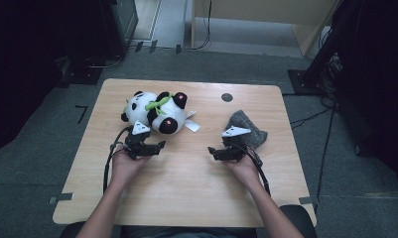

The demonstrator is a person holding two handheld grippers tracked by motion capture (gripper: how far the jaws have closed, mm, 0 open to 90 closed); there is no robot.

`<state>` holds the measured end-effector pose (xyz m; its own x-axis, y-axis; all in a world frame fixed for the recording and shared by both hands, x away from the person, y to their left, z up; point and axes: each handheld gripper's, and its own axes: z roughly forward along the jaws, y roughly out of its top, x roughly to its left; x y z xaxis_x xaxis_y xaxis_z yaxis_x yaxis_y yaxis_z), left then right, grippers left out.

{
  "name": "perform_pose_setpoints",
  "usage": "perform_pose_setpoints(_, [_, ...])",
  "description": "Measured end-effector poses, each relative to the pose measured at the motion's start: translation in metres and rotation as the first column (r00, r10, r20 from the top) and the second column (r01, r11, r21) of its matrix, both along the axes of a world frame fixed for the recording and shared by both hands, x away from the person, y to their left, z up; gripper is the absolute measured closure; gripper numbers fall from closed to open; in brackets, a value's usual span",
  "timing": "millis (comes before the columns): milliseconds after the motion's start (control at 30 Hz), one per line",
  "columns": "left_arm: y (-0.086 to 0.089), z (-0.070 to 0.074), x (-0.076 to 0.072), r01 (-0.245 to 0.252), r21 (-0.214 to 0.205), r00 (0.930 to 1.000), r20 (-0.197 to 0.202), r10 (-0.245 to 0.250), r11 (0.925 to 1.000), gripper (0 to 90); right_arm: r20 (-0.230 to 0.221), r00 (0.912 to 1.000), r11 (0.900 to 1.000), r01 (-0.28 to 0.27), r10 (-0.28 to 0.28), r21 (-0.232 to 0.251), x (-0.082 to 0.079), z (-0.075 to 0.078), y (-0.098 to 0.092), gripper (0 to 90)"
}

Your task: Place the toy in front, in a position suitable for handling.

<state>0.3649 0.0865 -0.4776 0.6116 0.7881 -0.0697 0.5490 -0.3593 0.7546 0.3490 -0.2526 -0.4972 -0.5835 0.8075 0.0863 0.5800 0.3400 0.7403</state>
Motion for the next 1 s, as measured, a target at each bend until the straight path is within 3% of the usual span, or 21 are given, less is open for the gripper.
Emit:
perform_pose_setpoints(267, [0.014, 0.015, 0.010, -0.020, -0.043, 0.9995, 0.022, 0.021, 0.9989, 25.5, 0.000, 0.9996, 0.9993, -0.030, 0.030, 0.021, 0.001, 0.001, 0.001, 33.1])
perform_pose_setpoints(567, [0.022, 0.036, 0.022, -0.019, -0.026, 0.9992, 0.036, 0.020, 0.9995, 31.7, -0.029, 0.9984, 0.9988, -0.048, 0.048, 0.012, 0.003, -0.001, 0.004, 34.7])
perform_pose_setpoints(600, [0.024, 0.039, 0.026, -0.010, -0.019, 0.9992, 0.039, 0.011, 0.9998, 35.8, -0.037, 0.9978, 0.9985, -0.055, 0.055, 0.009, 0.003, -0.002, 0.004, 36.6])
perform_pose_setpoints(733, [0.028, 0.046, 0.031, -0.011, 0.003, 0.9991, 0.040, 0.011, 0.9999, 36.9, -0.063, 0.9955, 0.9975, -0.071, 0.071, 0.006, 0.003, -0.006, 0.006, 37.2])
perform_pose_setpoints(1000, [0.030, 0.060, 0.042, -0.005, 0.009, 0.9987, 0.050, 0.004, 0.9999, 42.6, -0.062, 0.9950, 0.9969, -0.079, 0.078, -0.004, 0.003, -0.007, 0.008, 37.7])
